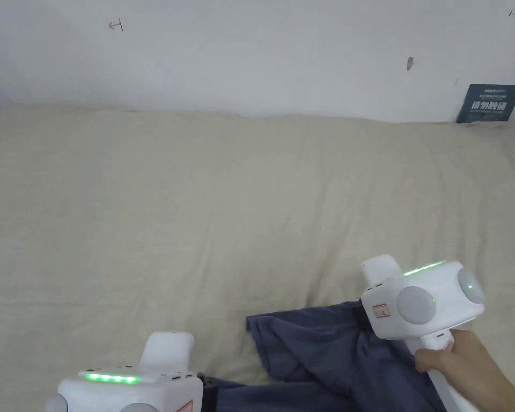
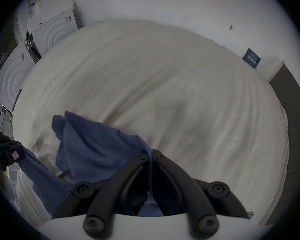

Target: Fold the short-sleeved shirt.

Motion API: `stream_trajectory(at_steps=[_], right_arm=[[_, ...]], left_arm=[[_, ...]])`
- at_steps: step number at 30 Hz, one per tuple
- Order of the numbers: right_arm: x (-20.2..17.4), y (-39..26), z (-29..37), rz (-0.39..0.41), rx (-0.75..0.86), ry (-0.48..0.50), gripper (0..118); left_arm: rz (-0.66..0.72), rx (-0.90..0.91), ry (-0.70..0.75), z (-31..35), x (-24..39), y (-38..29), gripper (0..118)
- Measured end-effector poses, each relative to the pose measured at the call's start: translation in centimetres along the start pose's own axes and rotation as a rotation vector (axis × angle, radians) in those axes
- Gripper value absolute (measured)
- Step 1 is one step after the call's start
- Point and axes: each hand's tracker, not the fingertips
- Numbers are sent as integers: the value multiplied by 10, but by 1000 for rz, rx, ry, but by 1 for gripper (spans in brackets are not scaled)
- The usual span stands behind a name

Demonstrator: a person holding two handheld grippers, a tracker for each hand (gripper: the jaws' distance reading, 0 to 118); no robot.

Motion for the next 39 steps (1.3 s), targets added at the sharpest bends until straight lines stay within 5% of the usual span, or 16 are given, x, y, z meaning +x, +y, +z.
stream_trajectory(at_steps=[21,39], right_arm=[[84,19,323,-199,550,-251,8],[80,3,517,-229,879,-336,8]], left_arm=[[-78,445,273,188,2,95,6],[-64,790,378,359,13,165,6]])
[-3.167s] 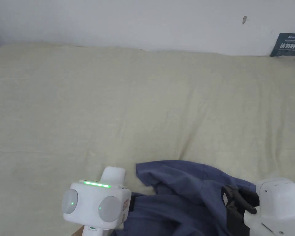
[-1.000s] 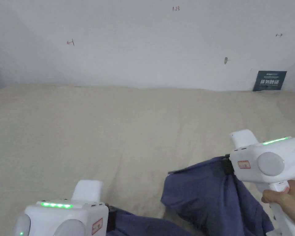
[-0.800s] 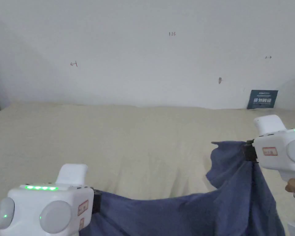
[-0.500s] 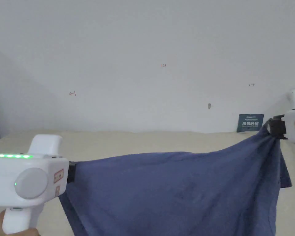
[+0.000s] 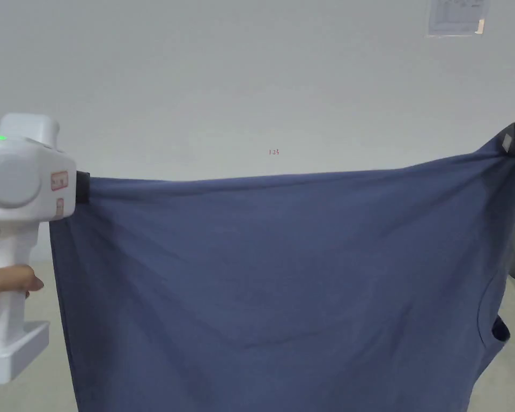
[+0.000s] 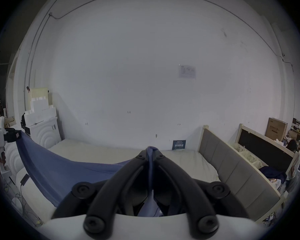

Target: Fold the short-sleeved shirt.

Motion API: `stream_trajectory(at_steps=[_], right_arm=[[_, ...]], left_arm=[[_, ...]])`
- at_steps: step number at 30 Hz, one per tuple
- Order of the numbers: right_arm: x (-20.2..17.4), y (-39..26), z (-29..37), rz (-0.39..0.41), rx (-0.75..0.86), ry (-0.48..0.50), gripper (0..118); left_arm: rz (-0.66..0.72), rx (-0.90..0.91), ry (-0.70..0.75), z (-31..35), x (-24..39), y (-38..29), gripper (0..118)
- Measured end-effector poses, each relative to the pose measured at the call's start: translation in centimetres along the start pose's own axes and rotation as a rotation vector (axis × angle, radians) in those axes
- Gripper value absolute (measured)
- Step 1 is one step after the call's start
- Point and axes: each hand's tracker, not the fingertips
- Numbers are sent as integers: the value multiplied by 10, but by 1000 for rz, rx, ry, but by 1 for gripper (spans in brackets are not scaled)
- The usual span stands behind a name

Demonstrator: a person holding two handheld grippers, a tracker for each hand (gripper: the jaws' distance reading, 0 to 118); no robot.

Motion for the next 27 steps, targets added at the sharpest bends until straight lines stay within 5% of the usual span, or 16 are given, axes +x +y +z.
stream_trajectory(at_steps=[12,27], right_arm=[[-7,27,-10,16,47,-1,8],[1,42,-123,-21,-14,-12,8]], left_arm=[[-21,27,11,-20,-3,27,6],[-57,-40,-14,-124,22,53,6]])
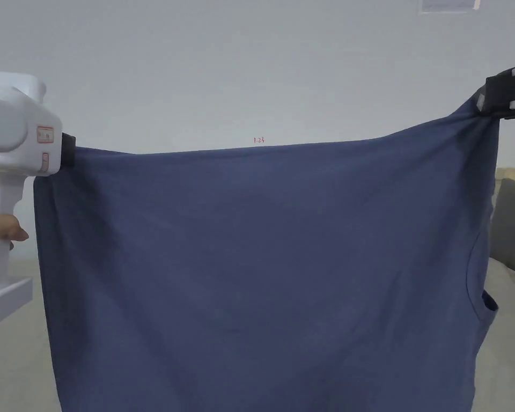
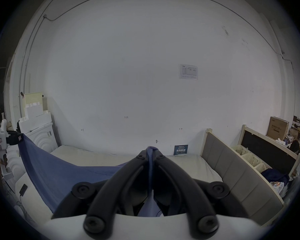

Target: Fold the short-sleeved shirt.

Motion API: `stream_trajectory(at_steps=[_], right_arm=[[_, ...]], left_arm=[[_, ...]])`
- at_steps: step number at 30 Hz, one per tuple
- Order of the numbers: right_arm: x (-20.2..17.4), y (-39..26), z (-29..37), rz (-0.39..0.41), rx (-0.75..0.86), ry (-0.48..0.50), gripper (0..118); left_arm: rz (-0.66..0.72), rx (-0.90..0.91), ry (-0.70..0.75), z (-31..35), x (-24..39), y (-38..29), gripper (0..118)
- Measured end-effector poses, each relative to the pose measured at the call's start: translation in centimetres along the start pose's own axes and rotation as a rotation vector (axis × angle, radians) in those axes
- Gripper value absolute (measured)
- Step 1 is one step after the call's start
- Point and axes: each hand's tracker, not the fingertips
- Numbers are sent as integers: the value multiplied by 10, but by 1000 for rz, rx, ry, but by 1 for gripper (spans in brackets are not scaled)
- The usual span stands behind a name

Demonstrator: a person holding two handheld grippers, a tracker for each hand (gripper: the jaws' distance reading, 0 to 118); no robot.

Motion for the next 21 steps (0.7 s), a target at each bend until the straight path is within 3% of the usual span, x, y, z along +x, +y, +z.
stream_trajectory(at_steps=[11,17,21], right_arm=[[-4,18,-80,14,-7,-30,8],[0,25,-116,-43,3,-36,8],[-2,23,-120,-26,5,-56,8]], left_arm=[[-19,-24,12,-86,16,31,6],[-68,-1,38,-116,30,47,6],[-38,29,5,-132,27,48,6]])
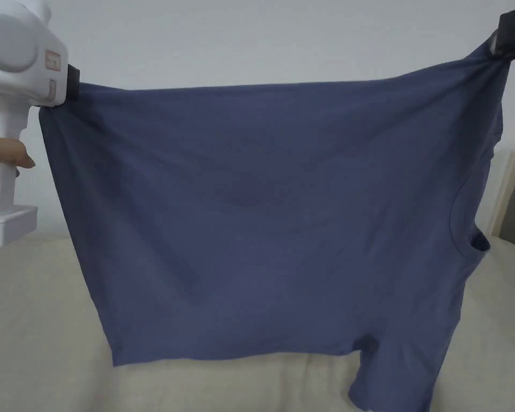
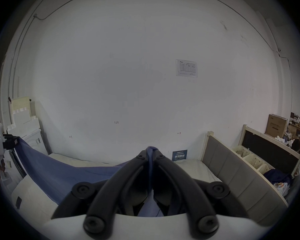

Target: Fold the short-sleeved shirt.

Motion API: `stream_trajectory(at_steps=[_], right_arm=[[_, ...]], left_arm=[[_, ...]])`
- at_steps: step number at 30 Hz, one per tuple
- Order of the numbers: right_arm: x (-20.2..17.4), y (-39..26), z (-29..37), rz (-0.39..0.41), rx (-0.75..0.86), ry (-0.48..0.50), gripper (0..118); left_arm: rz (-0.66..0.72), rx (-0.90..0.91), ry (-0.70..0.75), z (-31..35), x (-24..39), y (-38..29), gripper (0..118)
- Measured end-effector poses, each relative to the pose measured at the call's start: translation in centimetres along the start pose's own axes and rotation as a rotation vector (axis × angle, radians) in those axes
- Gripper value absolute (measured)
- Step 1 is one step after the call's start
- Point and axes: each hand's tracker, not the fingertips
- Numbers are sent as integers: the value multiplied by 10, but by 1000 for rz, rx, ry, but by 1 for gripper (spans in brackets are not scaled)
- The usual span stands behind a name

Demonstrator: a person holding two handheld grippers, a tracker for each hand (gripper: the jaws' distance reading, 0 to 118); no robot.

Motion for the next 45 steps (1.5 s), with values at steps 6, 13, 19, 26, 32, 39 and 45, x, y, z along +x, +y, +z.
stream_trajectory(at_steps=[6,13,19,26,32,39,45], right_arm=[[-10,-16,-11,12,-22,6,8],[-29,-62,-21,59,-99,11,8],[-6,-115,-46,29,-193,24,8],[13,-204,-20,-1,-340,42,8],[10,-288,37,20,-441,22,8],[21,-378,129,-54,-568,-7,8],[31,-424,206,-80,-596,-34,8]], left_arm=[[14,-30,-8,-28,0,-8,6],[31,-101,-40,-47,8,-52,6],[96,-219,-129,-40,16,-129,6],[129,-363,-131,-1,25,-226,6],[106,-496,-123,49,33,-302,6],[153,-634,-142,109,22,-371,6],[157,-673,-135,171,8,-404,6]])
